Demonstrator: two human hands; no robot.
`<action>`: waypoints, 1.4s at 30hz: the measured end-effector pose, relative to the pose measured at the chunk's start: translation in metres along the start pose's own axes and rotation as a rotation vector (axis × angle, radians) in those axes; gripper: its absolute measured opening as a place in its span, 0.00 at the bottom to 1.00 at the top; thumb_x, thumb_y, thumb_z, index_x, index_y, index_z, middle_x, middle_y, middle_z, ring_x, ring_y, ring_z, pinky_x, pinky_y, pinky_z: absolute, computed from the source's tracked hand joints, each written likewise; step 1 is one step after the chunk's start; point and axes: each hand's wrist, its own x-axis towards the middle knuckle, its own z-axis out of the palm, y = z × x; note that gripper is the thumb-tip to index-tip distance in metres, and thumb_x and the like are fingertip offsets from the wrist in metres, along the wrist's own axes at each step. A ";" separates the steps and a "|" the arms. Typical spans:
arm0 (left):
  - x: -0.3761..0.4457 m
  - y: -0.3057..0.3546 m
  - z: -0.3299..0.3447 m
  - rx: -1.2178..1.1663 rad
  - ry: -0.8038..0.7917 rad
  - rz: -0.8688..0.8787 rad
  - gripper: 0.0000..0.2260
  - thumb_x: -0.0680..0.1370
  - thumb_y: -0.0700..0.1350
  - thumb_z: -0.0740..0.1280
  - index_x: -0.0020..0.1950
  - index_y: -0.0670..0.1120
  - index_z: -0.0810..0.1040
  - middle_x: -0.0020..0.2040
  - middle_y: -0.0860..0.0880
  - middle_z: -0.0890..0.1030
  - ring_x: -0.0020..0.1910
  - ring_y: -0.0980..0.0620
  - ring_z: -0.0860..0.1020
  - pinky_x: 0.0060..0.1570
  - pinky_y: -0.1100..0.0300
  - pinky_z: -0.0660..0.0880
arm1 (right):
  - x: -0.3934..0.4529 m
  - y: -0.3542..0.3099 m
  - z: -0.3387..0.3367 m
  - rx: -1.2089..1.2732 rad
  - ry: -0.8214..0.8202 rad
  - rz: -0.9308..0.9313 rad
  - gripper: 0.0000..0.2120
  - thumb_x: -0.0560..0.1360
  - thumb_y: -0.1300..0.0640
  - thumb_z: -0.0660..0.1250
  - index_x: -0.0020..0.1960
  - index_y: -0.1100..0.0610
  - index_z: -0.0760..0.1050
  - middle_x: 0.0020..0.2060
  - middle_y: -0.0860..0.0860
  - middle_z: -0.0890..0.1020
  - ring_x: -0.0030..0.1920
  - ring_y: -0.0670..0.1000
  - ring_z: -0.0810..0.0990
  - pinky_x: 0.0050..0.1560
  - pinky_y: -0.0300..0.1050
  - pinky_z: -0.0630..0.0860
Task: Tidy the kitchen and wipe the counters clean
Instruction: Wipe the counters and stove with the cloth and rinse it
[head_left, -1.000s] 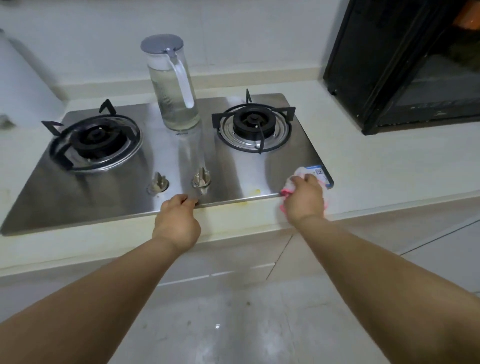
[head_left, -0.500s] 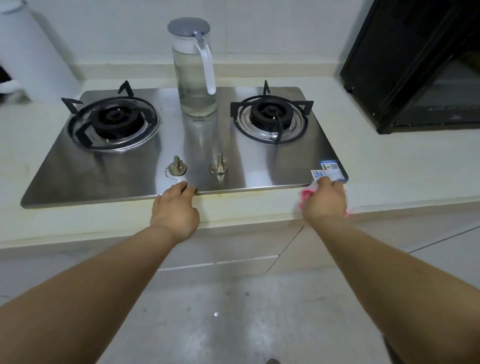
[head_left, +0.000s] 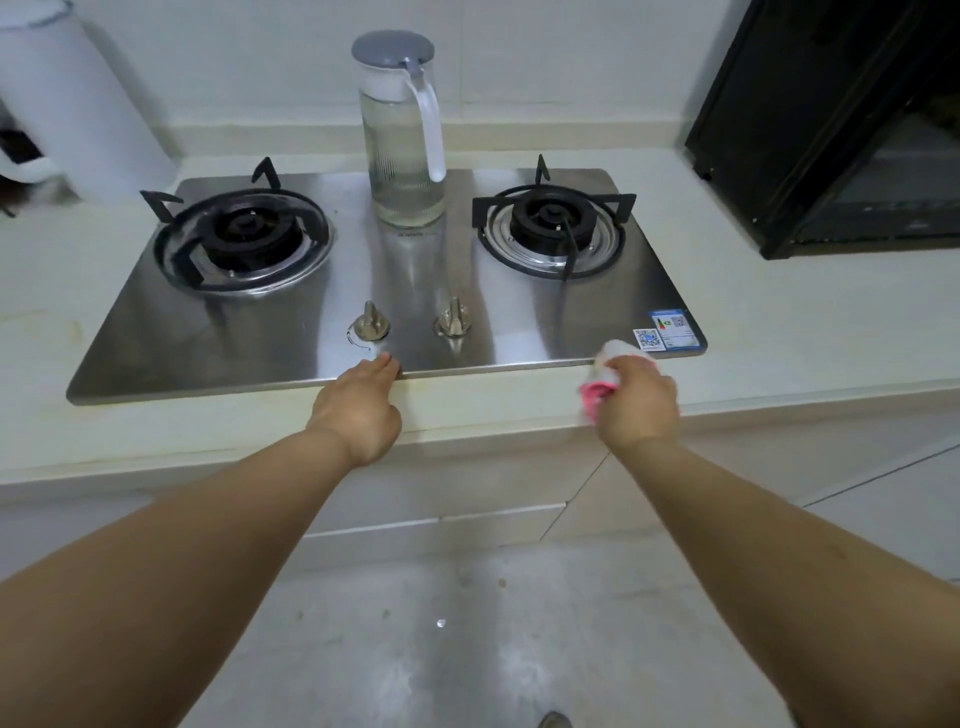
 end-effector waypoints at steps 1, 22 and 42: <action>-0.001 -0.001 0.001 -0.007 0.003 0.004 0.29 0.77 0.39 0.56 0.78 0.46 0.55 0.79 0.49 0.52 0.77 0.49 0.53 0.75 0.55 0.52 | 0.005 -0.002 0.000 -0.037 0.023 0.036 0.06 0.71 0.58 0.61 0.46 0.55 0.75 0.49 0.55 0.80 0.51 0.62 0.75 0.50 0.47 0.71; -0.007 0.034 0.010 -0.077 0.015 -0.148 0.29 0.69 0.39 0.61 0.71 0.48 0.64 0.71 0.46 0.61 0.72 0.45 0.57 0.69 0.41 0.60 | -0.036 -0.067 0.023 -0.048 -0.230 -0.288 0.11 0.72 0.62 0.60 0.48 0.53 0.80 0.52 0.53 0.79 0.54 0.59 0.75 0.51 0.43 0.71; 0.017 0.141 0.027 0.031 -0.037 -0.064 0.37 0.70 0.42 0.63 0.77 0.53 0.52 0.77 0.46 0.51 0.76 0.44 0.48 0.75 0.46 0.42 | -0.007 -0.012 -0.007 -0.011 -0.324 -0.294 0.10 0.70 0.58 0.68 0.51 0.52 0.79 0.55 0.51 0.78 0.57 0.57 0.74 0.52 0.43 0.69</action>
